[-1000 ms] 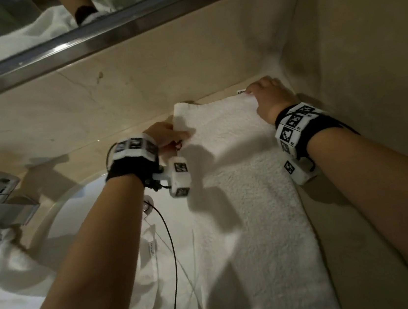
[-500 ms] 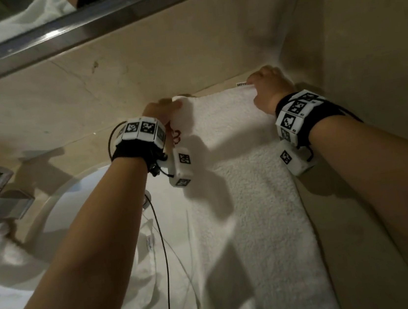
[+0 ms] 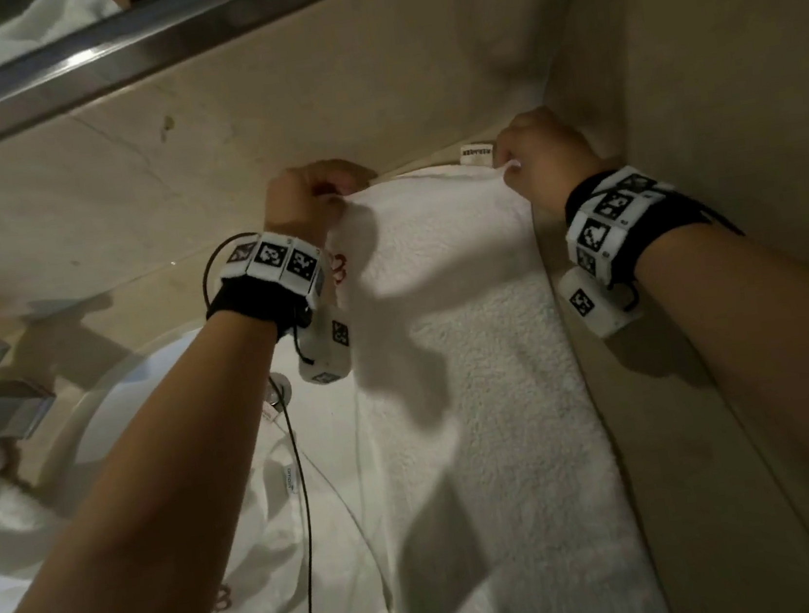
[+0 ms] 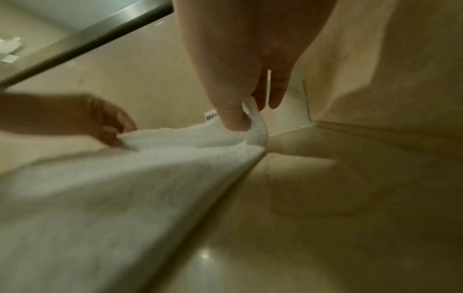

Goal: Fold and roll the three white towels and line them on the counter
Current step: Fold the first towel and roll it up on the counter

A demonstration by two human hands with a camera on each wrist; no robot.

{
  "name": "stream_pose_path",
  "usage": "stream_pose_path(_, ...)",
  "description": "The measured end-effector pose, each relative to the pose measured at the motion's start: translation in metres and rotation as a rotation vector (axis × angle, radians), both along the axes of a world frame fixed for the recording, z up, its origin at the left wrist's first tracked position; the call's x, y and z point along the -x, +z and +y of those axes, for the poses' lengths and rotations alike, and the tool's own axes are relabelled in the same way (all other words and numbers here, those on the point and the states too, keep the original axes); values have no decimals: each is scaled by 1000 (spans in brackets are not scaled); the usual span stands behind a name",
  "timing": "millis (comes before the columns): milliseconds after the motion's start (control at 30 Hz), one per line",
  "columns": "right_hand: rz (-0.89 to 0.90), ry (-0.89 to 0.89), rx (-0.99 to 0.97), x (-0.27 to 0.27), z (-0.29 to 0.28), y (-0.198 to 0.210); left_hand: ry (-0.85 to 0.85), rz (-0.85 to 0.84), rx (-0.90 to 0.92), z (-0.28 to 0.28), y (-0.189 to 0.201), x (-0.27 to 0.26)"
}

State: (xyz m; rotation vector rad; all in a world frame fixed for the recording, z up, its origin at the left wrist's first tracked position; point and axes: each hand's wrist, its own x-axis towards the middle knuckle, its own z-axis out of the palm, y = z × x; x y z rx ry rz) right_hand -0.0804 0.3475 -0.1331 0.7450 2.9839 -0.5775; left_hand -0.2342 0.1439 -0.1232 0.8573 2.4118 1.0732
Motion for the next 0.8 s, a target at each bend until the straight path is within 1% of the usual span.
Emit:
stream_pose_path(67, -22, 135, -123, -9, -9, 0, -148, 149, 59, -8, 1, -5)
stream_pose_path(133, -86, 197, -221, -17, -15, -3, -241, 247, 234, -15, -4, -6)
stream_pose_path(200, -145, 229, -293, -21, -21, -5, -286, 257, 384, -20, -9, -9)
stream_pose_path(300, -210, 276, -381, -22, -21, -10, -358, 266, 466, -21, -12, -13)
stream_pose_path(367, -274, 268, -356, -24, -20, -13, -339, 244, 526, -21, -13, -13)
stream_pose_path(400, -275, 277, -321, -26, -20, -13, -333, 245, 548, -21, -12, -12)
stream_pose_path(433, -217, 292, -322, -29, -22, -13, -327, 247, 560, -21, -12, -12)
stream_pose_path(500, -163, 300, -273, -34, -28, -5, -273, 256, 589, -19, -9, -11)
stream_pose_path(600, -147, 164, -223, -32, -24, 0, -176, 253, 571, -14, -8, -9)
stream_pose_path(633, -127, 126, -189, -29, -22, 3, -176, 254, 572, -13, -9, -7)
stream_pose_path(700, -105, 62, -117, -20, -18, 1, -228, 254, 626, -10, -12, -4)
stream_pose_path(733, -126, 56, -105, -16, -16, -1, -252, 260, 650, -10, -13, -4)
stream_pose_path(800, -236, 86, -119, -11, -17, -1, -296, 273, 669, -8, -13, -2)
